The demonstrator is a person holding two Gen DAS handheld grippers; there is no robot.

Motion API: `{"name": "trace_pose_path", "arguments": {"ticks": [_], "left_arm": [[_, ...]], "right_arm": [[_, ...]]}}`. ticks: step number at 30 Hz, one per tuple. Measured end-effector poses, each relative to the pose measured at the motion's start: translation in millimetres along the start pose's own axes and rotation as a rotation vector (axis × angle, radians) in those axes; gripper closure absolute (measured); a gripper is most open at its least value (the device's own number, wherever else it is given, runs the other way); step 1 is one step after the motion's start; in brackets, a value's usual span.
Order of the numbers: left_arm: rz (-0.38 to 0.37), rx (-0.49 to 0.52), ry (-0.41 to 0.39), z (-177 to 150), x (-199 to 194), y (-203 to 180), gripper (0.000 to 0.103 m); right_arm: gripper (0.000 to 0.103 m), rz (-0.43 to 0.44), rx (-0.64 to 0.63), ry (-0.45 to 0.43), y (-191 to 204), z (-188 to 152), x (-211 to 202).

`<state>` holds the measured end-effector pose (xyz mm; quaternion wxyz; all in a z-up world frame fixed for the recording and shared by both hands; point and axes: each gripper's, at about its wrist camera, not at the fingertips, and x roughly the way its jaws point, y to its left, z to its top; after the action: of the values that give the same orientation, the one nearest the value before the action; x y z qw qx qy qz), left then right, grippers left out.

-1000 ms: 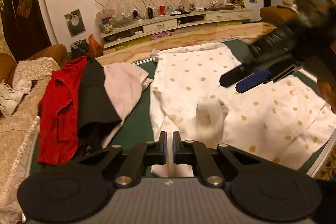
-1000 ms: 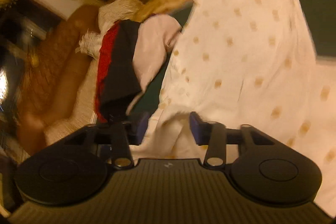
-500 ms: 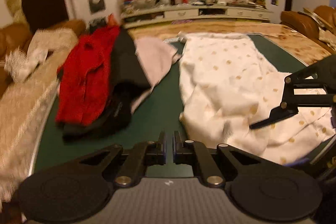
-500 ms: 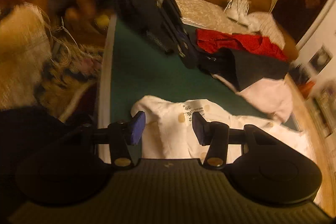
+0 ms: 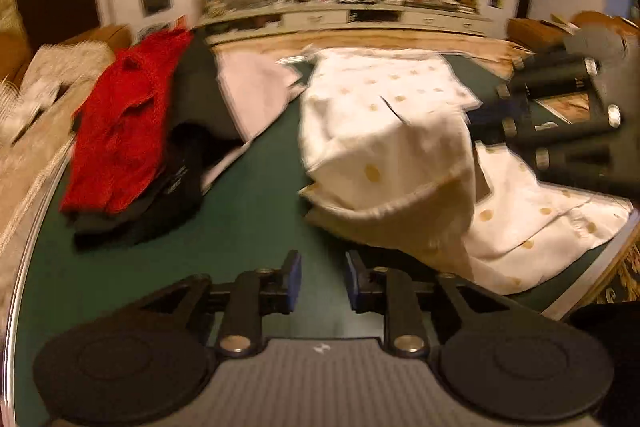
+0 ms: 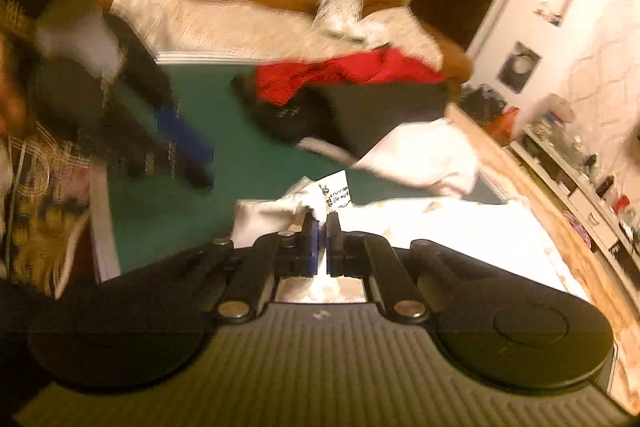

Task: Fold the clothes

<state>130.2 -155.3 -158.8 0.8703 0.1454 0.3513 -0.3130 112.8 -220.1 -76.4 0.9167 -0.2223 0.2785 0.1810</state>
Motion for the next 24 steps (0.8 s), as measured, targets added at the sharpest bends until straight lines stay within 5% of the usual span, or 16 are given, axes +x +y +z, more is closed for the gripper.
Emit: {"name": "trace_pose_path", "arguments": {"ticks": [7, 11, 17, 24], "left_arm": [[-0.027, 0.083, -0.088, 21.3, -2.0, -24.9, 0.055], [0.009, 0.107, -0.034, 7.8, 5.5, -27.4, 0.054], [0.046, 0.000, 0.037, -2.9, 29.6, -13.8, 0.054], [0.024, 0.009, 0.012, 22.9, 53.8, -12.7, 0.054]], "right_arm": [[0.098, -0.008, -0.007, -0.087, -26.2, 16.6, -24.3], [0.097, 0.056, -0.006, -0.091, -25.7, 21.6, -20.9], [0.097, 0.102, 0.183, -0.129, -51.2, 19.4, -21.5], [0.097, 0.097, 0.292, -0.139, -90.4, 7.0, -31.6]]}}
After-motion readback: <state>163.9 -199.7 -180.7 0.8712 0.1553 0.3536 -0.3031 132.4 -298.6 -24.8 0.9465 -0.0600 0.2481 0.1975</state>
